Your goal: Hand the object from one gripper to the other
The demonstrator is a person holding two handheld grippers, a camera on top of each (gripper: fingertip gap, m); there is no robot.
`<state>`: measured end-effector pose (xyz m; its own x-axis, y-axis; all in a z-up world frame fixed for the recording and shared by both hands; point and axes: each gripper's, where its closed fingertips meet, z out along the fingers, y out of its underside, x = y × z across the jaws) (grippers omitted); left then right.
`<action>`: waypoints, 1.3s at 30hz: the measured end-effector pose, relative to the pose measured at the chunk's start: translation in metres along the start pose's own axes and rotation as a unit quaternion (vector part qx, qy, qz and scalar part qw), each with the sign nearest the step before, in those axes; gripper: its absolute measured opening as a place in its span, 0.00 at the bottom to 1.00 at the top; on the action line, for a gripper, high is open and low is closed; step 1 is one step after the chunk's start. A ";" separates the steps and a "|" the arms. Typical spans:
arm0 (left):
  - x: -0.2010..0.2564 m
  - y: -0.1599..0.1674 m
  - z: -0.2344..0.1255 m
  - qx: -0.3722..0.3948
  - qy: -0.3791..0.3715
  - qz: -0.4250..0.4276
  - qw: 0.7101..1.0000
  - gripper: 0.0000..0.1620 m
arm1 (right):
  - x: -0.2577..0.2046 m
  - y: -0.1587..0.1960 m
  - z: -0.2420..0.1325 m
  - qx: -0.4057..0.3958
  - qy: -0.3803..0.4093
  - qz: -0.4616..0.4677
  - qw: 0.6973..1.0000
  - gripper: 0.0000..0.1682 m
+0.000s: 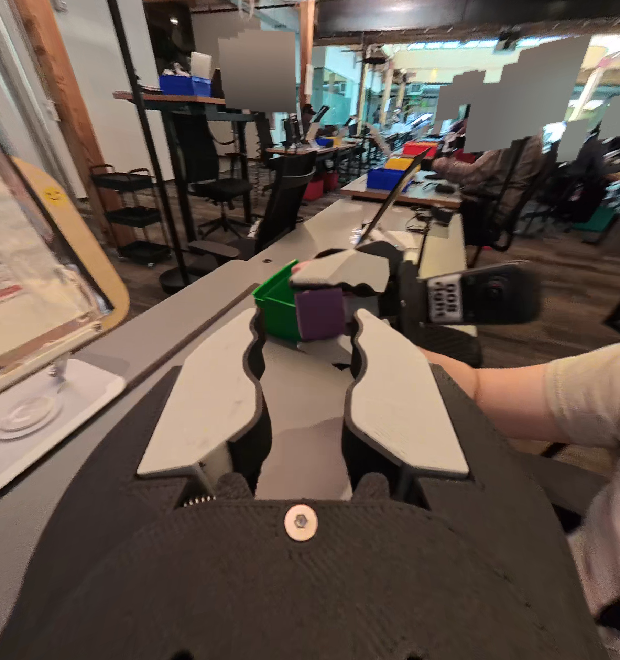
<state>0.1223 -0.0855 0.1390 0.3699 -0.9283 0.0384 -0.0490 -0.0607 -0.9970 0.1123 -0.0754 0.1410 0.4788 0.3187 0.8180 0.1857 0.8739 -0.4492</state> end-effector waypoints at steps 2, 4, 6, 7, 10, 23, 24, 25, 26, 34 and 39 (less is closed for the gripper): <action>0.011 -0.002 -0.006 0.007 0.058 -0.039 0.998 0.29 | -0.013 -0.016 -0.008 0.073 -0.065 0.037 0.995 0.17; 0.028 -0.003 -0.011 0.014 0.148 -0.078 0.986 0.29 | -0.013 -0.031 -0.017 0.137 -0.105 0.103 0.980 0.17; 0.041 0.001 -0.013 0.004 0.217 -0.100 0.971 0.31 | -0.008 -0.048 -0.028 0.200 -0.139 0.173 0.954 0.17; 0.046 0.002 -0.013 0.004 0.247 -0.108 0.963 0.32 | -0.003 -0.054 -0.033 0.225 -0.140 0.187 0.946 0.17; 0.057 0.002 -0.007 0.004 0.297 -0.130 0.946 0.34 | -0.001 -0.061 -0.041 0.250 -0.143 0.173 0.942 0.17; 0.030 0.002 0.018 0.012 0.177 -0.079 0.981 0.17 | 0.004 -0.023 -0.019 0.116 -0.074 0.090 0.986 0.27; 0.019 0.001 0.018 0.016 0.121 -0.038 0.992 0.17 | 0.006 -0.015 -0.018 0.092 -0.075 0.103 0.988 0.26; 0.006 -0.002 0.018 0.022 0.057 0.013 0.998 0.17 | 0.009 -0.007 -0.017 0.066 -0.079 0.124 0.987 0.24; -0.006 -0.004 0.017 0.024 -0.010 0.074 0.997 0.17 | 0.013 0.002 -0.016 0.038 -0.083 0.158 0.983 0.22; -0.046 -0.001 0.022 -0.070 -0.323 0.441 0.834 0.17 | 0.041 0.022 -0.014 -0.093 -0.048 0.441 0.891 0.19; -0.035 0.002 0.041 -0.076 -0.338 0.499 0.795 0.17 | 0.015 0.039 -0.008 -0.197 -0.048 0.413 0.888 0.23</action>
<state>0.1475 -0.0384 0.1326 0.4877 -0.1373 -0.8621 -0.7227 0.4904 -0.4870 0.1339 -0.0399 0.1333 0.5200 0.8371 0.1698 0.0998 0.1378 -0.9854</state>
